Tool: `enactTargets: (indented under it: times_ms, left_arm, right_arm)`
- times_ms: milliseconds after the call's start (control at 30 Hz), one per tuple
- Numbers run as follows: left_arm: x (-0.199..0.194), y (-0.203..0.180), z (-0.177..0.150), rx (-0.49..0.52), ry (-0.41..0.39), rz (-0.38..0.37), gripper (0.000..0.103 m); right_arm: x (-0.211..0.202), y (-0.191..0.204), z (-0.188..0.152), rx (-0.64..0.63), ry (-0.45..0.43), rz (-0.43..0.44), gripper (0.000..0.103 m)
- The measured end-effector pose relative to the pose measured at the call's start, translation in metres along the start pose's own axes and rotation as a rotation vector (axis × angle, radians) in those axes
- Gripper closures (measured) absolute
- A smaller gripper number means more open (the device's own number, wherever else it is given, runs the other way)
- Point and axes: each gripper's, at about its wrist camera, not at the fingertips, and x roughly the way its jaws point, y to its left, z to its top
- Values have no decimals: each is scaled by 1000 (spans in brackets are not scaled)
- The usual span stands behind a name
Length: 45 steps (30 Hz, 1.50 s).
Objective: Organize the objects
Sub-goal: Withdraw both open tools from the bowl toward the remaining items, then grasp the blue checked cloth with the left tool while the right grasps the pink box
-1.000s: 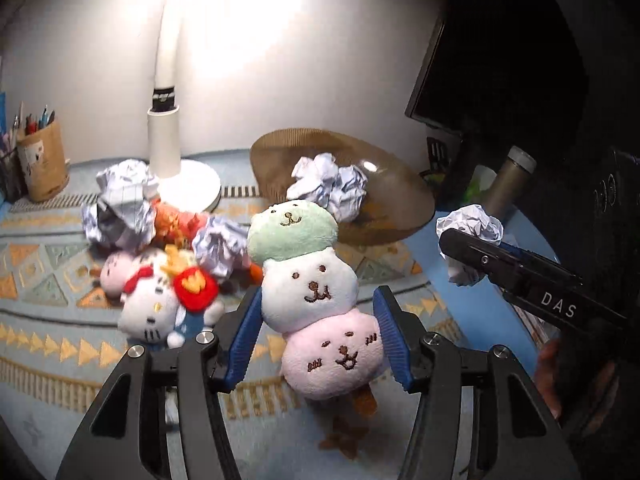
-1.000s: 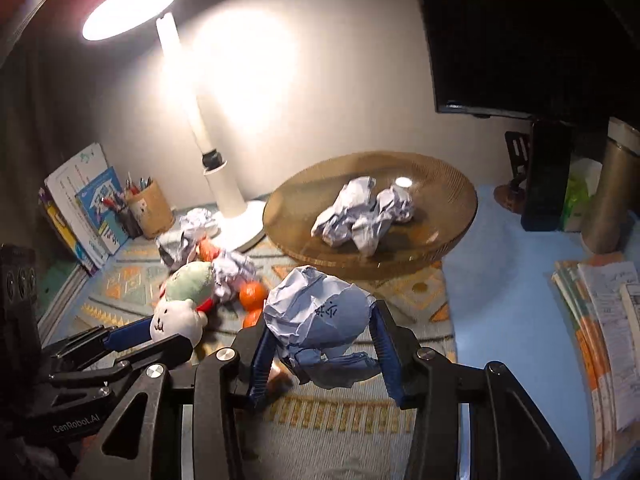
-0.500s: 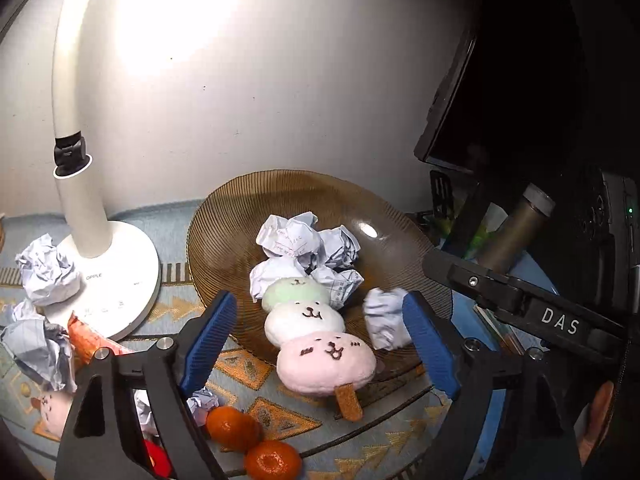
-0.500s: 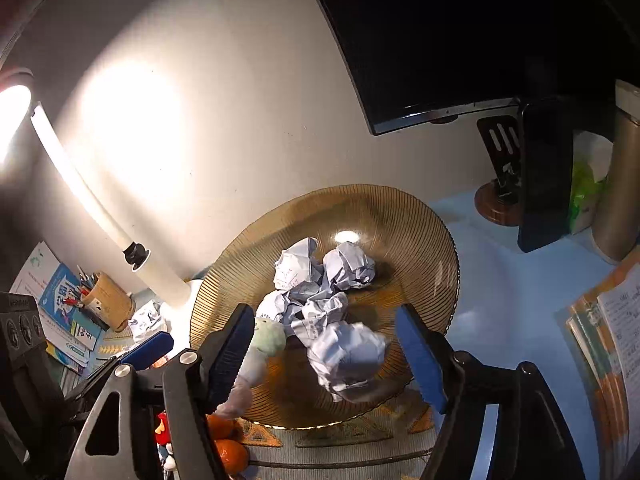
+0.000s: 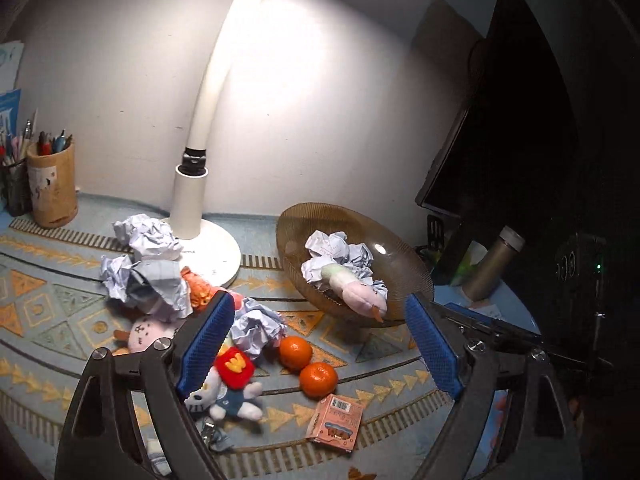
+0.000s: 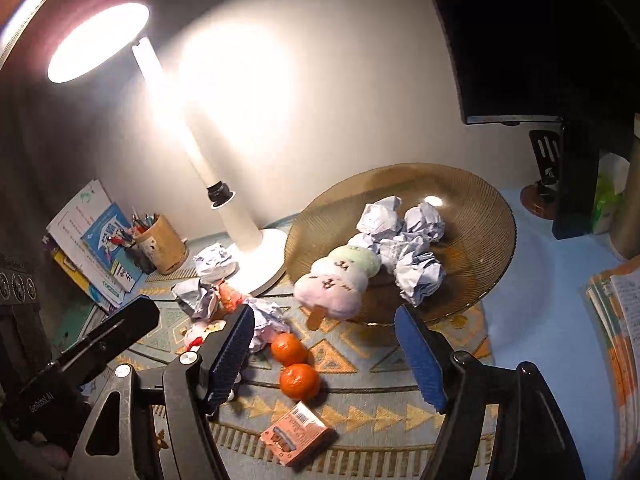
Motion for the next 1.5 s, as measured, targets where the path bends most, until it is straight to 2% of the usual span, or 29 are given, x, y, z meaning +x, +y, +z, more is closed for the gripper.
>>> enactTargets:
  times_ms: [100, 167, 300, 400, 633, 733, 933, 1033, 1167, 1333, 1500]
  left_arm:
    - [-33, 31, -15, -50, -37, 76, 17]
    - [-44, 54, -28, -76, -33, 140, 17]
    - [-40, 90, -56, -111, 11, 256, 17]
    - [-33, 107, -73, -127, 38, 295, 17]
    - [-25, 111, -83, -121, 81, 260, 17]
    - [-21, 103, -85, -85, 101, 255, 17]
    - [-6, 85, -89, 11, 187, 221, 17]
    - [0, 80, -91, 24, 241, 186, 17]
    - [9, 72, -95, 71, 292, 184, 17]
    - [22, 63, -101, 133, 355, 211, 17]
    - [28, 59, -105, 158, 384, 219, 19]
  right_arm:
    - [2, 29, -19, -55, 1, 13, 32]
    - [8, 45, -34, -88, 1, 5, 32]
    - [31, 67, -62, -142, 9, 7, 32]
    - [46, 76, -79, -190, -5, -17, 32]
    - [61, 72, -91, -178, -14, -38, 32]
    - [71, 66, -93, -156, 30, -47, 32]
    - [72, 68, -95, -170, 31, -57, 32]
    - [71, 64, -94, -153, 39, -87, 32]
    - [63, 54, -97, -111, 64, -108, 32]
    - [58, 39, -109, -29, 176, -155, 32]
    - [67, 31, -117, 58, 251, -108, 32]
